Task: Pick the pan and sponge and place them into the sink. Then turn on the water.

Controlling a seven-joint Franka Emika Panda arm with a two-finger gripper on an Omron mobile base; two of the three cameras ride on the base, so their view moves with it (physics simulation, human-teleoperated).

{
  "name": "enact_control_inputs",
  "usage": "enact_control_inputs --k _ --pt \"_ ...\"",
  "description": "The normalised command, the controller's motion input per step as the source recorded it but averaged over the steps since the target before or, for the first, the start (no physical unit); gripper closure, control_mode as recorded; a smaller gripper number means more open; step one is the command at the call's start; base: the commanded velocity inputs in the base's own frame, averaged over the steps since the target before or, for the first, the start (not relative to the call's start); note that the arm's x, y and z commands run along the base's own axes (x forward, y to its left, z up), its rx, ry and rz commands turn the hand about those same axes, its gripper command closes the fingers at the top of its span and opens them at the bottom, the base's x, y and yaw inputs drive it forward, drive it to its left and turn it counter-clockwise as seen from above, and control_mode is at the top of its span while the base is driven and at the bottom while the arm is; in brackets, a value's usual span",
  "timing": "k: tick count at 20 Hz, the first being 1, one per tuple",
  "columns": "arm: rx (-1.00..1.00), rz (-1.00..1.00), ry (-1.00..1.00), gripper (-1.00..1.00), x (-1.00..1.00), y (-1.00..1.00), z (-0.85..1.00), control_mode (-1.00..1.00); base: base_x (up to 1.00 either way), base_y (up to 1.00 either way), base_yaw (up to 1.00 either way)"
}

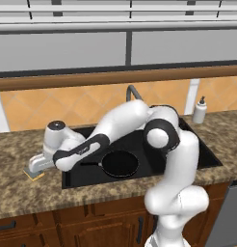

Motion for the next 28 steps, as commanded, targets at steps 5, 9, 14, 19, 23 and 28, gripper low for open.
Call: enact_control_inputs --k 5,9,14,19,23,28 --pt "-0.05 0.06 0.0 -1.0 0.22 0.42 -0.03 -1.0 0.0 0.0 0.0" --pt "-0.05 0.05 0.0 -1.0 0.29 0.38 0.0 -1.0 0.0 0.0 0.0" --pt "-0.02 0.06 0.0 -1.0 0.33 0.11 -0.21 -1.0 0.0 0.0 0.0" --pt "-0.02 0.06 0.0 -1.0 0.2 0.08 -0.31 -1.0 0.0 0.0 0.0" --pt "-0.02 0.06 0.0 -1.0 0.08 0.03 -0.37 -1.0 0.0 0.0 0.0" --pt "0.0 0.07 0.0 -1.0 0.15 0.0 -0.38 -1.0 0.0 0.0 0.0"
